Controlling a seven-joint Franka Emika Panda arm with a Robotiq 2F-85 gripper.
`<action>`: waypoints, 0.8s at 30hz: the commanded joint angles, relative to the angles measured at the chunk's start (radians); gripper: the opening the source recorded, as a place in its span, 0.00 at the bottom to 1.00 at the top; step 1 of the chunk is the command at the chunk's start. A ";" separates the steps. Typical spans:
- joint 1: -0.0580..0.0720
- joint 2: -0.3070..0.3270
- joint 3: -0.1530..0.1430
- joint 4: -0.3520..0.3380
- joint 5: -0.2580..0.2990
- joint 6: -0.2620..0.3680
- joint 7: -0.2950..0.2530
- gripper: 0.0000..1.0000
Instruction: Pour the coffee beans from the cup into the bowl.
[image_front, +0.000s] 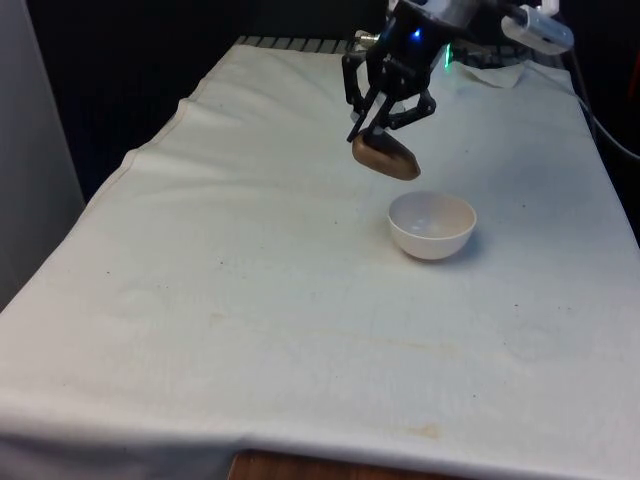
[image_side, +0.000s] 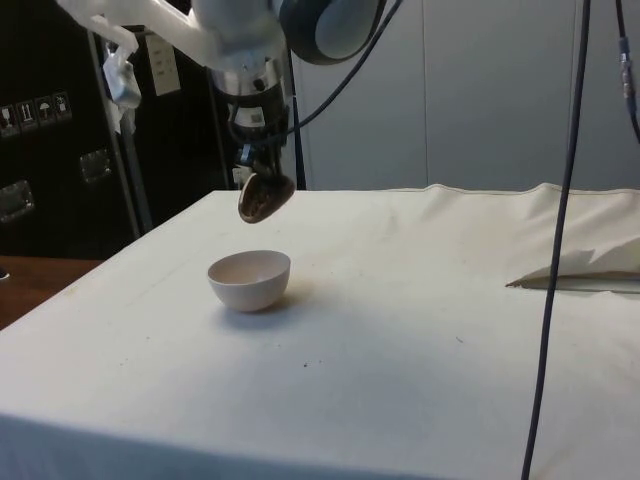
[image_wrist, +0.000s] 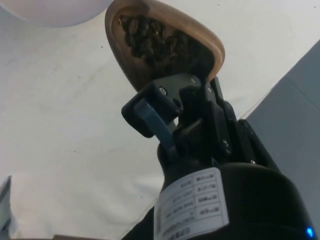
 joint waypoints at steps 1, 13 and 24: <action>0.006 0.003 -0.001 0.007 -0.016 -0.011 0.010 0.00; 0.008 0.008 0.029 0.017 -0.103 -0.056 0.039 0.00; 0.010 0.017 0.056 0.029 -0.175 -0.102 0.064 0.00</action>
